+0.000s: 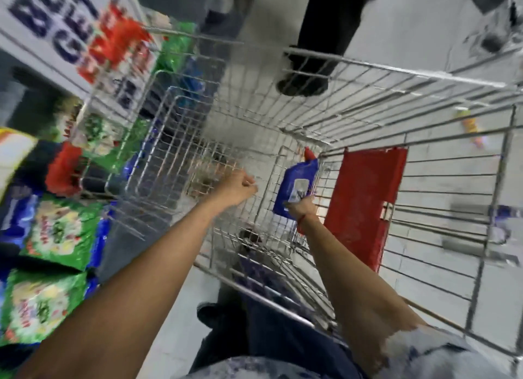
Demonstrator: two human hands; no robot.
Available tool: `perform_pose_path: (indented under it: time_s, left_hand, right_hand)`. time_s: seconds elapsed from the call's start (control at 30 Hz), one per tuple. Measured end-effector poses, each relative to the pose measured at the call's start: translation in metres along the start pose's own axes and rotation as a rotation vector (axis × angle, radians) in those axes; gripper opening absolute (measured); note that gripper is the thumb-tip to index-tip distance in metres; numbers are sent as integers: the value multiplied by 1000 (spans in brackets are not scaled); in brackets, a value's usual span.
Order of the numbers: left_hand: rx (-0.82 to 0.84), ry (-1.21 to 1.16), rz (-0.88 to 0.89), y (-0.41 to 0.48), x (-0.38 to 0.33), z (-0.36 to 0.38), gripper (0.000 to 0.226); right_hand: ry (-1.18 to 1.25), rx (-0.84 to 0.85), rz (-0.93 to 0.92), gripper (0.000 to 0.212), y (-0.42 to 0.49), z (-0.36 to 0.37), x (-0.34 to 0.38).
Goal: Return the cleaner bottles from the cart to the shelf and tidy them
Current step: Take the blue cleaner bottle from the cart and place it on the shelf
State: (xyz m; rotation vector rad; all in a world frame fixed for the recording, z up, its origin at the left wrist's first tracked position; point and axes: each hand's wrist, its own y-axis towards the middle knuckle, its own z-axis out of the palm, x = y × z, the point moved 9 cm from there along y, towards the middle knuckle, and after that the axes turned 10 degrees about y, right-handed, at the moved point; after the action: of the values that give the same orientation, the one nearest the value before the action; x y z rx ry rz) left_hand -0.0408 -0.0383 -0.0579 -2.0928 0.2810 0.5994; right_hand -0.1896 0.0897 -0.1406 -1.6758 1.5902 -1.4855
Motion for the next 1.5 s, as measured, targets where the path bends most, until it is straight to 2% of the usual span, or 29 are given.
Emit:
perform_pose_path:
  time_s: [0.07, 0.1, 0.17, 0.23, 0.4, 0.5, 0.7, 0.77, 0.87, 0.93, 1.0, 1.1, 1.2, 1.27, 1.33, 1.5]
  left_hand:
    - [32, 0, -35, 24, 5, 20, 25]
    - [42, 2, -55, 37, 9, 30, 26]
    - [32, 8, -69, 60, 12, 47, 27]
    - [29, 26, -61, 83, 12, 65, 28]
    - [80, -41, -67, 126, -2, 97, 26]
    - [100, -47, -120, 141, -9, 106, 36]
    - [227, -294, -157, 136, -15, 116, 43]
    - [218, -242, -143, 132, -18, 110, 43]
    - [149, -53, -130, 121, -16, 87, 41]
    - [61, -41, -149, 112, -12, 64, 37]
    - [-32, -84, -164, 98, -9, 36, 35]
    - [-152, -255, -207, 71, 0, -4, 39]
    - [-56, -664, -207, 48, 9, -23, 35]
    - [-81, -881, -172, 24, 8, -46, 39]
    - [-103, -1028, -92, -8, 1, -73, 32]
    - [-236, -1068, 83, -92, -1, -139, 28]
  right_hand:
    - [-60, -87, -21, 67, 9, -3, 0]
    - [-84, -97, -39, 73, 15, 1, -3]
    - [-92, -91, -10, 74, 23, 12, -12]
    - [-204, -231, -24, 83, 32, 14, -9]
    - [-311, -391, -23, 100, 45, 26, -5]
    - [-329, -418, -86, 100, 52, 26, -8]
    - [-141, -395, -203, 71, 60, 5, -13]
    - [-9, -322, -197, 52, 59, -1, -15]
    - [346, -148, -155, 29, 52, -4, -12]
    - [578, -6, -83, 22, 45, 1, -9]
    - [708, 137, -10, 20, 29, 11, -2]
    - [723, 347, -9, 24, -5, 29, 19]
    - [718, 559, -61, 32, -46, 45, 50]
    - [681, 686, -116, 37, -76, 56, 75]
    - [619, 756, -182, 45, -104, 66, 99]
    - [555, 944, -309, 56, -183, 96, 148]
